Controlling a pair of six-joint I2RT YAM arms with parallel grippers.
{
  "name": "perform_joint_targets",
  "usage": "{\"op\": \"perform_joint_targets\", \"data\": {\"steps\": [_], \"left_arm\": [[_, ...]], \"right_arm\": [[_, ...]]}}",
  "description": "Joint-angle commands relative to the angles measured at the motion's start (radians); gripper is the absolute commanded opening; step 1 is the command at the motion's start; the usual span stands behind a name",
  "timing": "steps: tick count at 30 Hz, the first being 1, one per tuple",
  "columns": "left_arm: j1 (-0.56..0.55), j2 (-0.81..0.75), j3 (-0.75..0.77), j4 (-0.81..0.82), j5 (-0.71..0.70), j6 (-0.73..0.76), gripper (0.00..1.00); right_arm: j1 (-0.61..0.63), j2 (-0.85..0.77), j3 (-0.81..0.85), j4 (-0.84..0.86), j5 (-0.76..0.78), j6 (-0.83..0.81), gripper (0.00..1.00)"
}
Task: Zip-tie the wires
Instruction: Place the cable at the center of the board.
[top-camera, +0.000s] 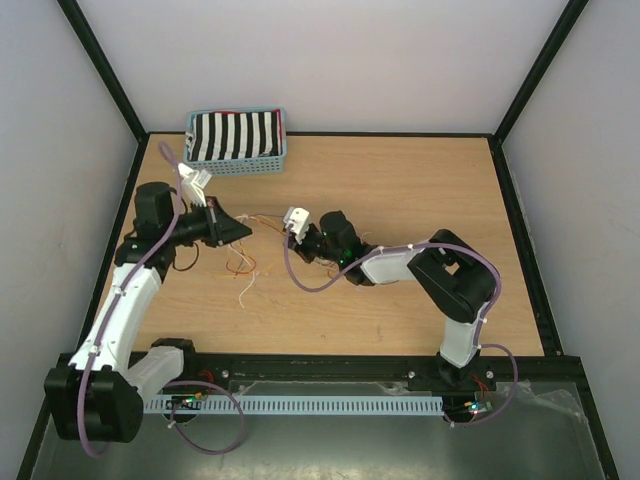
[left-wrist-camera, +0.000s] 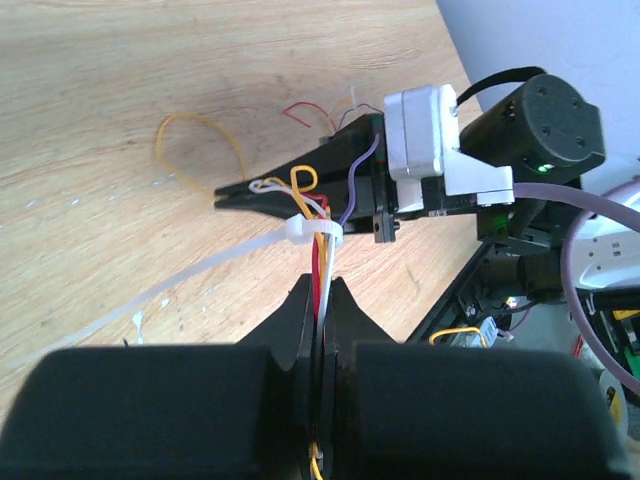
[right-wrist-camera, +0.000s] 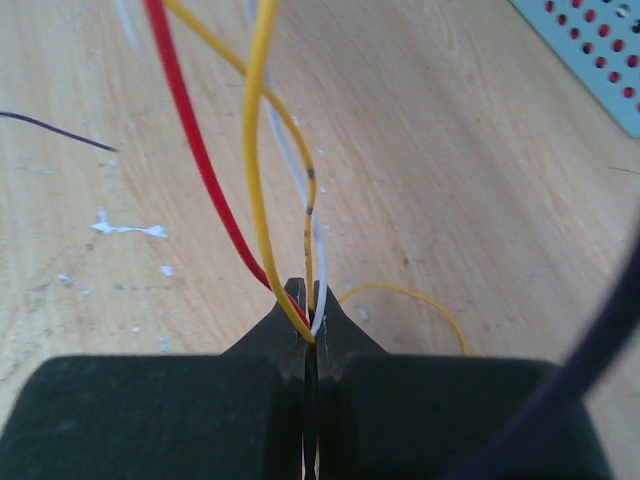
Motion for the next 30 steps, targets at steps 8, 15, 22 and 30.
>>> {"op": "perform_joint_targets", "data": {"steps": [8, 15, 22, 30], "left_arm": [[0.130, 0.145, 0.003, -0.197, 0.161, -0.017, 0.00], [0.124, 0.229, -0.076, -0.194, 0.077, -0.035, 0.00], [0.064, 0.257, -0.146, -0.134, -0.026, -0.083, 0.00], [0.041, 0.371, -0.183, -0.060, -0.112, -0.119, 0.00]], "right_arm": [[-0.001, -0.001, 0.195, -0.334, 0.322, -0.273, 0.00], [-0.003, 0.025, 0.220, -0.428, 0.316, -0.308, 0.00], [-0.003, 0.005, 0.173, -0.487, 0.341, -0.357, 0.14], [-0.004, 0.026, 0.186, -0.597, 0.321, -0.442, 0.30]]}}
